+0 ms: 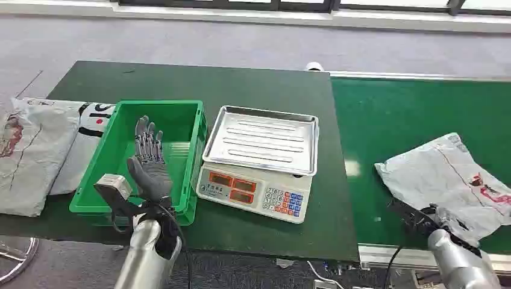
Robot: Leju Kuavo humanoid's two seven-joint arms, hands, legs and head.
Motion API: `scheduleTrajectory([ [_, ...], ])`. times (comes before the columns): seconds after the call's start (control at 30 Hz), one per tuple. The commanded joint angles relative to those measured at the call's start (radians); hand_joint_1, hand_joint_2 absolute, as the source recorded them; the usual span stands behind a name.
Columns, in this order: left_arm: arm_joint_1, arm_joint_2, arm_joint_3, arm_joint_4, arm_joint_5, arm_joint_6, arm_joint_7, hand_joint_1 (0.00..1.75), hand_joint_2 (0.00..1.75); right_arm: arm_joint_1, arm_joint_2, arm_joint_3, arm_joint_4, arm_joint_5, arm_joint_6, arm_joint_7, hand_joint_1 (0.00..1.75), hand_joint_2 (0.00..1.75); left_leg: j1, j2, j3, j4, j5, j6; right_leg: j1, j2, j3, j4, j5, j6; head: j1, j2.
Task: Moved the parcel from conveyor to table for the left to box.
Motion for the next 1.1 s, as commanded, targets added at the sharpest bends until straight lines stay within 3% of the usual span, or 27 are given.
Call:
scheduleTrajectory([
  [0.03, 0.101, -0.015, -0.01, 0.003, 0.007, 0.002, 0.003, 0.0, 0.0, -0.005, 0.018, 0.031, -0.001, 0.004, -0.073, -0.032, 1.75, 1.75, 0.001, 0.001, 0.003, -0.003, 0.0, -0.002, 0.0, 0.002, 0.004, -0.004, 0.0, 0.001, 0.0, 0.0],
  [0.63, 0.098, -0.008, -0.014, 0.01, 0.015, -0.03, 0.003, 0.0, 0.0, 0.043, 0.069, 0.014, -0.115, -0.01, -0.267, -0.052, 1.75, 1.75, 0.001, 0.004, -0.001, -0.003, -0.001, -0.002, 0.0, 0.004, 0.0, -0.004, 0.001, 0.001, 0.0, 0.0],
  [0.73, 0.105, -0.006, -0.016, -0.002, 0.004, -0.026, 0.003, 0.0, 0.0, 0.017, 0.084, 0.008, -0.156, -0.026, -0.35, -0.08, 1.75, 1.75, 0.001, 0.004, -0.002, -0.003, -0.001, -0.002, 0.0, 0.004, -0.001, -0.004, 0.001, 0.002, 0.0, 0.0],
  [0.9, 0.14, -0.008, -0.005, -0.056, -0.026, -0.039, 0.003, 0.0, 0.0, -0.112, 0.035, -0.065, -0.385, -0.18, -0.534, -0.203, 1.75, 1.75, -0.001, 0.012, -0.004, -0.002, -0.003, -0.002, -0.003, 0.013, -0.007, -0.001, 0.002, 0.002, 0.0, 0.0],
  [1.0, 0.133, -0.013, -0.006, -0.046, -0.028, -0.035, 0.003, 0.0, 0.0, -0.065, 0.03, -0.092, -0.6, -0.344, -0.56, -0.306, 1.75, 1.75, -0.003, 0.009, -0.008, 0.0, -0.002, -0.002, -0.004, 0.01, -0.009, 0.001, 0.002, 0.002, 0.0, 0.0],
  [1.1, 0.128, -0.014, -0.006, -0.041, -0.028, -0.033, 0.003, 0.0, 0.0, -0.028, 0.035, -0.096, -0.649, -0.356, -0.544, -0.304, 1.75, 1.75, -0.003, 0.001, -0.007, -0.001, 0.0, -0.001, -0.003, 0.002, -0.007, -0.002, 0.001, 0.003, 0.0, 0.0],
])
